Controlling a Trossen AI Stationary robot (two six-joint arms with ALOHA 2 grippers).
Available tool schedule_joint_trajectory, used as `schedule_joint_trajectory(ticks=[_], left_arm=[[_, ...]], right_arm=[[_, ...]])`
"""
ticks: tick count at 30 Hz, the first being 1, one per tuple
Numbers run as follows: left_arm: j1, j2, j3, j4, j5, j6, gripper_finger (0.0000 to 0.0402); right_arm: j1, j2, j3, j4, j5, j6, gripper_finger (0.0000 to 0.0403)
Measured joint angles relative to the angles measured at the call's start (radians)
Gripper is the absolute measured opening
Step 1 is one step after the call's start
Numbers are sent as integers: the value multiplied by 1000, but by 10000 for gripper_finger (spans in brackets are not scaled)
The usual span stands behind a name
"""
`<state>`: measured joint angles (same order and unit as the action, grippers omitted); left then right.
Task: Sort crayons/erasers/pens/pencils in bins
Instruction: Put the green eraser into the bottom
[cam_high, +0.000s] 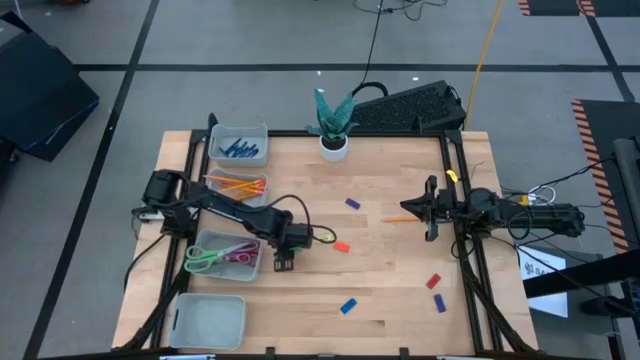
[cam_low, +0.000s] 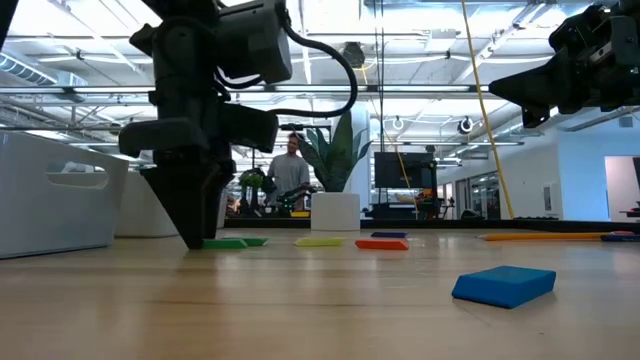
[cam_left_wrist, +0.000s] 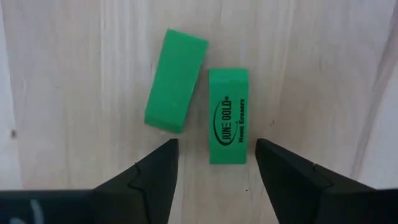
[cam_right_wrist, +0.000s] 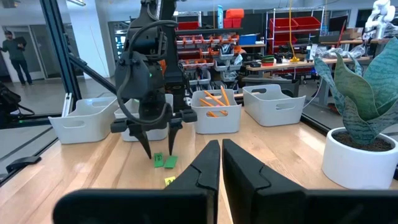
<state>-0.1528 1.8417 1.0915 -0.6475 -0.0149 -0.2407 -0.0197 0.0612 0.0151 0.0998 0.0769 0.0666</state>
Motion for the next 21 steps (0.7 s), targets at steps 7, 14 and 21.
schedule_joint_trajectory(ticks=[7, 14, 21], left_arm=[[-1, -1, -8, 29, 11, -5, 179], [-1, 2, -9, 56, -17, -81, 106], [-2, 2, -8, 57, -28, -80, 59]], right_arm=[[0, 0, 0, 0, 0, 0, 13], [0, 0, 0, 0, 0, 0, 13], [0, 0, 0, 0, 0, 0, 13]])
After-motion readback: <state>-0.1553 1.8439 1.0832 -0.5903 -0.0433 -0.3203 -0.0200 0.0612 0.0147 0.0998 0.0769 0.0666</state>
